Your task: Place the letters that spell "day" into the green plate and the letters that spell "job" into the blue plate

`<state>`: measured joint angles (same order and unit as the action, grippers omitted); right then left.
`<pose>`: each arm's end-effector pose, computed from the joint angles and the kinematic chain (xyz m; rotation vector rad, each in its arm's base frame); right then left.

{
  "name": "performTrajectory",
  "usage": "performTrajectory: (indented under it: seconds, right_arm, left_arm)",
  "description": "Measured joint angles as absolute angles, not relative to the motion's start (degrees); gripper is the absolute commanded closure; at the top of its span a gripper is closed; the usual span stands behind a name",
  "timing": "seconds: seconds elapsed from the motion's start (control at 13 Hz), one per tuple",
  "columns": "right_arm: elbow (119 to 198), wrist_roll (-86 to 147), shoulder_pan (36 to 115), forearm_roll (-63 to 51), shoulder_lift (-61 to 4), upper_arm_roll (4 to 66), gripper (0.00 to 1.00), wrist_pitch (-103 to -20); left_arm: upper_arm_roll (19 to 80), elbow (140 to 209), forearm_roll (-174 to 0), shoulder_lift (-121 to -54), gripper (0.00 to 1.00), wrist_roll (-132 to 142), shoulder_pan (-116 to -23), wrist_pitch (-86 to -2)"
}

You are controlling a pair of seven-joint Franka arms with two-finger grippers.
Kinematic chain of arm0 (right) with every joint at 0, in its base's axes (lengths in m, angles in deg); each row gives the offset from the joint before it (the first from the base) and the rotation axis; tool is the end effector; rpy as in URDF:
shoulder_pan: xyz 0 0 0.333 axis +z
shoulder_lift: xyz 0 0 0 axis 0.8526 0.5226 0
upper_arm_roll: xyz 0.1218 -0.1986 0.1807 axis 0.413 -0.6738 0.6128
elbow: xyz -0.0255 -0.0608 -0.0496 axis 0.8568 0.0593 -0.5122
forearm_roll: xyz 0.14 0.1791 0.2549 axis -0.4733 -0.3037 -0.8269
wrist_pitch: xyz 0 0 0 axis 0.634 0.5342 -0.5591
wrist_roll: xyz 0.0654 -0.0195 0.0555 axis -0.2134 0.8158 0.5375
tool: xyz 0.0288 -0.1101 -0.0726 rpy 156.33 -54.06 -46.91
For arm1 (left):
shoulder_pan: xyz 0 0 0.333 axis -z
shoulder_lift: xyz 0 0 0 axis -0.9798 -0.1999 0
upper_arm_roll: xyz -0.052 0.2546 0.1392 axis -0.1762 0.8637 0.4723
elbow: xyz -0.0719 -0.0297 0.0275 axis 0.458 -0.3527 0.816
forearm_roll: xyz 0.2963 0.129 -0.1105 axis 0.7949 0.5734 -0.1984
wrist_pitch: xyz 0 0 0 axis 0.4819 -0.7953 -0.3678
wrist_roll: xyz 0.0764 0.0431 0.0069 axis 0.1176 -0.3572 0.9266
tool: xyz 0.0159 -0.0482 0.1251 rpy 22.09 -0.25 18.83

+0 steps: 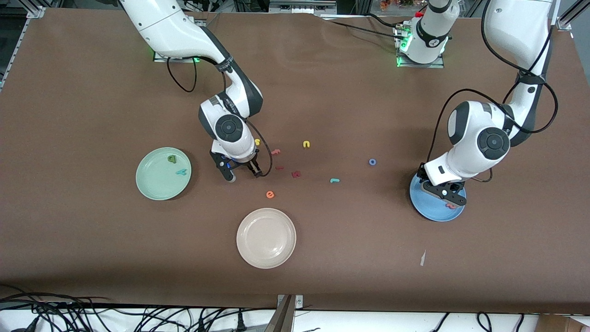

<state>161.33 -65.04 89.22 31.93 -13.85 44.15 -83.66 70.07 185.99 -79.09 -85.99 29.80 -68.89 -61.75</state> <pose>0.5034 0.3422 0.1770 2.7610 -1.4556 -0.0597 0.5692 -0.0740 0.2546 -3.0583 0.6888 0.0207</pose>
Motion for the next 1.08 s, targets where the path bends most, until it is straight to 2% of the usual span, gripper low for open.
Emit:
performTrajectory:
  seconds: [0.15, 0.23, 0.46, 0.85, 1.08]
  right_arm:
    - [161.3, -65.0, 89.2, 31.9, -13.8, 44.1, 0.72, -83.7]
    - [161.3, -65.0, 89.2, 31.9, -13.8, 44.1, 0.75, -83.8]
    - [161.2, -65.0, 89.2, 31.9, -13.8, 44.1, 0.76, -83.9]
    - [160.7, -64.6, 89.2, 31.9, -13.9, 43.6, 0.79, -83.7]
    - [158.4, -58.4, 89.1, 31.9, -16.3, 41.6, 0.79, -76.4]
  left_arm:
    - [68.6, 186.1, -82.0, -86.0, 0.3, 28.1, -67.5, -61.7]
    - [68.2, 186.3, -83.5, -86.0, 0.27, 25.7, -65.6, -61.7]
    - [67.8, 187.8, -84.0, -86.4, 0.23, 18.9, -60.2, -61.7]
    - [67.8, 191.3, -84.0, -88.4, 0.23, 16.2, -57.4, -64.6]
    - [67.7, 193.5, -84.0, -88.6, 0.23, 11.6, -54.4, -67.4]
